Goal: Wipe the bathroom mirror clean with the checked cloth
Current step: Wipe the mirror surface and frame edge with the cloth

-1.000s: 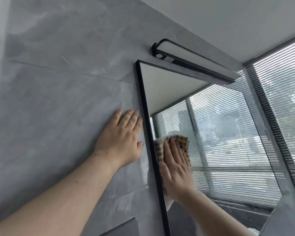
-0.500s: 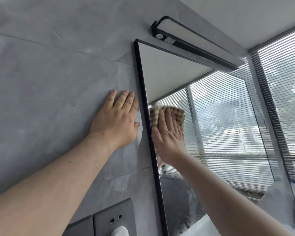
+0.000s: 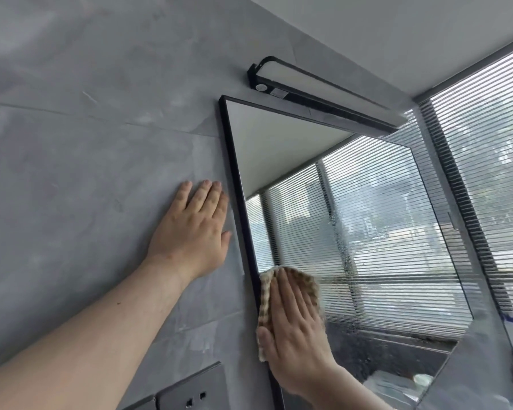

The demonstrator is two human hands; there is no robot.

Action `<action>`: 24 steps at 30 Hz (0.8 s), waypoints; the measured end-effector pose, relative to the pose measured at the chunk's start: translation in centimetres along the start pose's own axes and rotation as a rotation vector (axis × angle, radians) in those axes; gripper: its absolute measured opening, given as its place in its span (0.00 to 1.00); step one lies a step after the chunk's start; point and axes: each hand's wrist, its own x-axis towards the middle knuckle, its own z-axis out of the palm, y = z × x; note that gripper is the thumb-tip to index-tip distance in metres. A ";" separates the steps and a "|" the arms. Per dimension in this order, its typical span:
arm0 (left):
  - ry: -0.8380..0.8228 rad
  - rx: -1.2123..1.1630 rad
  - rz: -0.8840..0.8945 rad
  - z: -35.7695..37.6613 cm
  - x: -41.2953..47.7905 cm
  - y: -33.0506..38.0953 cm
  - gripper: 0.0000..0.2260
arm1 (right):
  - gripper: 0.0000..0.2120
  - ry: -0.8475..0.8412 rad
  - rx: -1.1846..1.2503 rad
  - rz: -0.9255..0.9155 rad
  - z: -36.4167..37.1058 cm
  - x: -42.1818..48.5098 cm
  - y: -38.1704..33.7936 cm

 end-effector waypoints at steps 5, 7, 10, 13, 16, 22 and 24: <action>0.071 -0.004 -0.059 0.2 -0.2 0.0 0.34 | 0.38 0.062 0.110 0.126 -1.0 4.2 -2.0; 0.103 -0.006 -0.128 0.2 -0.3 -0.1 0.33 | 0.38 0.068 0.148 0.161 -2.3 6.2 -2.3; 0.100 -0.013 -0.155 0.3 -0.2 -0.2 0.31 | 0.38 0.053 0.180 0.177 -4.4 9.7 -2.9; 0.120 -0.039 -0.144 0.5 -0.2 -0.2 0.31 | 0.38 0.053 0.216 0.172 -6.4 13.9 -3.1; 0.129 -0.067 -0.136 0.2 -0.4 -0.2 0.29 | 0.37 0.064 0.264 0.184 -8.7 18.6 -2.9; 0.113 -0.095 -0.118 -0.1 -0.5 -0.2 0.33 | 0.31 0.046 0.249 0.183 -11.3 22.2 -1.5; 0.110 -0.112 -0.079 0.1 -0.5 -0.3 0.37 | 0.31 0.052 0.233 0.158 -10.9 21.8 -1.2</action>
